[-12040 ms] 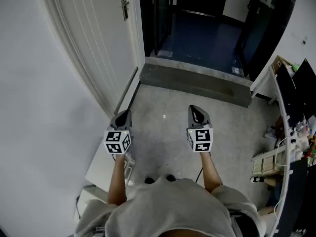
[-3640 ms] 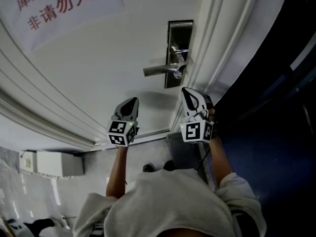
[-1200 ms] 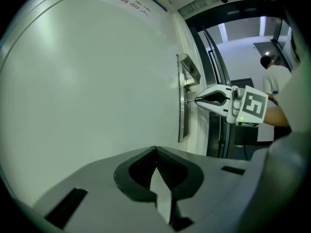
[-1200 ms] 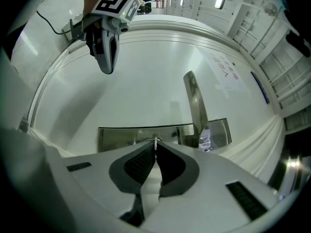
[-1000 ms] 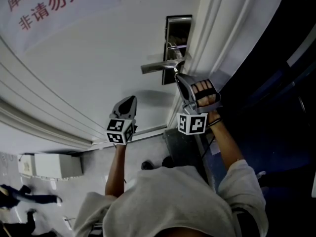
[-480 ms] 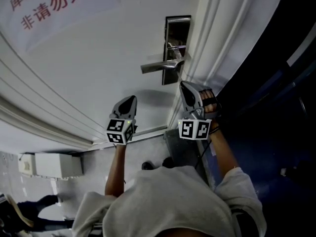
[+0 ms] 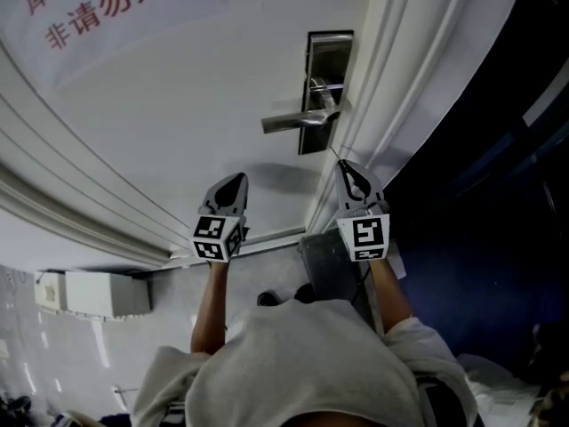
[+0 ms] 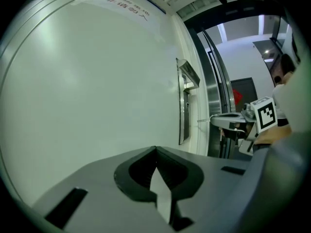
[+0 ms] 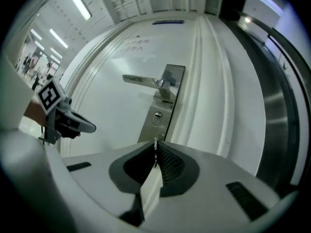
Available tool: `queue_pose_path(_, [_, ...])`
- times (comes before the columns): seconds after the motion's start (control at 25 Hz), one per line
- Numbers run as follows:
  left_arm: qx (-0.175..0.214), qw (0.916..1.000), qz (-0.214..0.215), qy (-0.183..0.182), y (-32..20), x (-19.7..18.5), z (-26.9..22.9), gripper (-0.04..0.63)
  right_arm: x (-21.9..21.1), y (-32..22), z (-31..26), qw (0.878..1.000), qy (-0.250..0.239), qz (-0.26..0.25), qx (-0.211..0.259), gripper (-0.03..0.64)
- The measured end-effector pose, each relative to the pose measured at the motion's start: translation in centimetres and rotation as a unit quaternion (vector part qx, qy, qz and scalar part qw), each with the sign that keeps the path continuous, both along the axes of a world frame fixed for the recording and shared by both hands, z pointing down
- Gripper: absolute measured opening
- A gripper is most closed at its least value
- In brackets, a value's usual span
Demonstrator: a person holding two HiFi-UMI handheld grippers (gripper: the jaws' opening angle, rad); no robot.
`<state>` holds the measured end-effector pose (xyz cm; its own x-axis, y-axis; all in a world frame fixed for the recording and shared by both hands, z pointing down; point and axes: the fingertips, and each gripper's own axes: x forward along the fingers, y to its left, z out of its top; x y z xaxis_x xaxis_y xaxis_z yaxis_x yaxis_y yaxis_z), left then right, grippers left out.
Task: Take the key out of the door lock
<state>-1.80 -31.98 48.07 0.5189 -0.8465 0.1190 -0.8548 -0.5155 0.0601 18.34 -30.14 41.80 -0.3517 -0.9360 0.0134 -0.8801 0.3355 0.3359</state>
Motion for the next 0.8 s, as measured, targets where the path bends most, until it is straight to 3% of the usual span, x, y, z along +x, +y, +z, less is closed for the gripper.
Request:
queue_pose_path(0.12, [0.0, 1.0, -0.004, 0.002, 0.1, -0.2, 0.0, 0.017, 0.6, 0.1, 1.3, 0.997, -0.072, -0.008, -0.031, 0.029])
queue_pose_path(0.24, [-0.002, 1.0, -0.007, 0.003, 0.2, -0.4, 0.2, 0.017, 0.8, 0.1, 2.7, 0.993, -0.103, -0.009, -0.051, 0.029])
queue_pose_path(0.8, [-0.009, 0.9997, -0.019, 0.008, 0.4, -1.7, 0.8, 0.017, -0.2, -0.2, 4.0, 0.99, -0.12, -0.012, -0.068, 0.029])
